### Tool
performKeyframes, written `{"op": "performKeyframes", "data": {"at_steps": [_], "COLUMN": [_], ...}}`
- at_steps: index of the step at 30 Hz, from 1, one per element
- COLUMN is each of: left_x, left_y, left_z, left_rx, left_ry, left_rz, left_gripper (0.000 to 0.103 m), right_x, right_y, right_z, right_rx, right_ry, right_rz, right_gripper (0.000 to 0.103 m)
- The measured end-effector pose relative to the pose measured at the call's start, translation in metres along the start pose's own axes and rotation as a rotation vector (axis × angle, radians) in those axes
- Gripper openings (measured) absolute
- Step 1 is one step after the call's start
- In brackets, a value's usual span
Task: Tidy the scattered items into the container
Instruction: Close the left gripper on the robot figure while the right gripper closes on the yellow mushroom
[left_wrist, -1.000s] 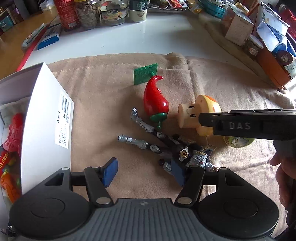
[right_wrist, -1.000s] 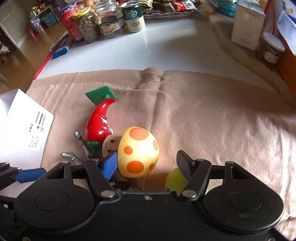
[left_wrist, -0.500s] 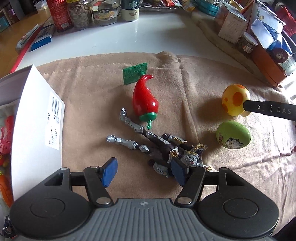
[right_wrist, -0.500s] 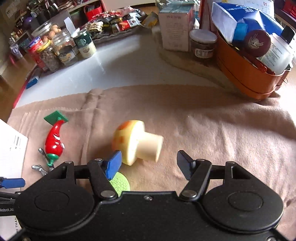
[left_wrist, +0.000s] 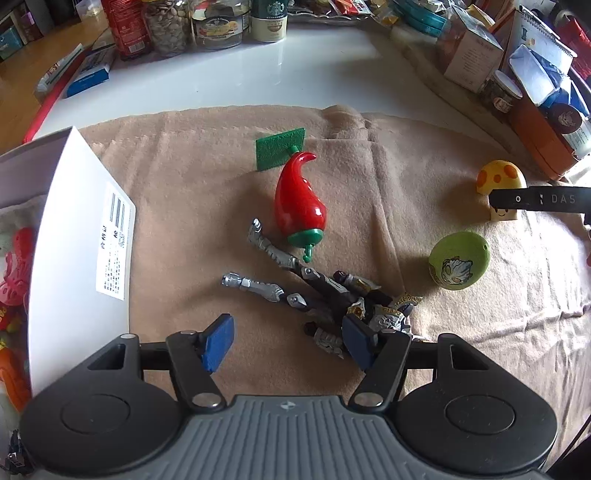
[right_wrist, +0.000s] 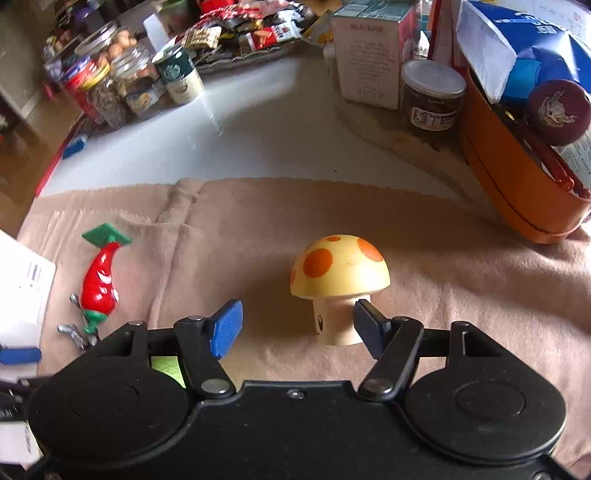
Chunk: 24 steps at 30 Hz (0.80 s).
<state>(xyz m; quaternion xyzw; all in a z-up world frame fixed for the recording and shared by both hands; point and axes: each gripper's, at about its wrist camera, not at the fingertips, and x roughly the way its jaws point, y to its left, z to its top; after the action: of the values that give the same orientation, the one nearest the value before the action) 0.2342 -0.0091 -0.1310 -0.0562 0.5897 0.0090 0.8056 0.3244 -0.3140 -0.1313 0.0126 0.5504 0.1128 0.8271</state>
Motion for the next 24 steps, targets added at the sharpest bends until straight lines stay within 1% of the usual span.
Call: {"op": "performKeyframes", "data": {"at_steps": [7,9,10,11,15,18,19,22,24], "left_x": [0.005,0.008,0.010,0.013,0.023,0.031,0.034,0.041,0.048], "left_y": [-0.007,-0.009,-0.011,-0.012,-0.018,-0.025,-0.027,-0.032,-0.035], "left_z": [0.001,0.001,0.001,0.001,0.001,0.002,0.003,0.005,0.005], "left_rx": [0.007,0.004,0.000,-0.006,-0.055,-0.082,-0.091,-0.141,-0.169], "left_ry": [0.011,0.017,0.022,0.026,0.050,0.052,0.047,0.040,0.049], "left_rz": [-0.012,-0.025,-0.033,-0.043,-0.095,-0.082,-0.075,-0.085,-0.087], "left_gripper": [0.066,0.067,0.067,0.068,0.068,0.069,0.071,0.072,0.076], "right_x": [0.013,0.019,0.022,0.024,0.022,0.015,0.012,0.004,-0.003], "right_y": [-0.008,-0.007,-0.006,-0.007,-0.011,-0.012,-0.012,-0.013,-0.013], "right_z": [0.001,0.002,0.002,0.000,-0.008,-0.014,-0.015,-0.020,-0.024], "right_rx": [0.007,0.012,0.015,0.023,0.077,0.100,0.105,0.110,0.111], "right_ry": [0.007,0.018,0.025,0.028,0.011,-0.013,-0.020,-0.041,-0.054], "right_rz": [-0.032,-0.046,-0.055,-0.063,-0.039,-0.021,-0.009,0.010,0.022], "right_gripper": [0.064,0.060,0.053,0.041,0.040,0.040,0.040,0.040,0.040]}}
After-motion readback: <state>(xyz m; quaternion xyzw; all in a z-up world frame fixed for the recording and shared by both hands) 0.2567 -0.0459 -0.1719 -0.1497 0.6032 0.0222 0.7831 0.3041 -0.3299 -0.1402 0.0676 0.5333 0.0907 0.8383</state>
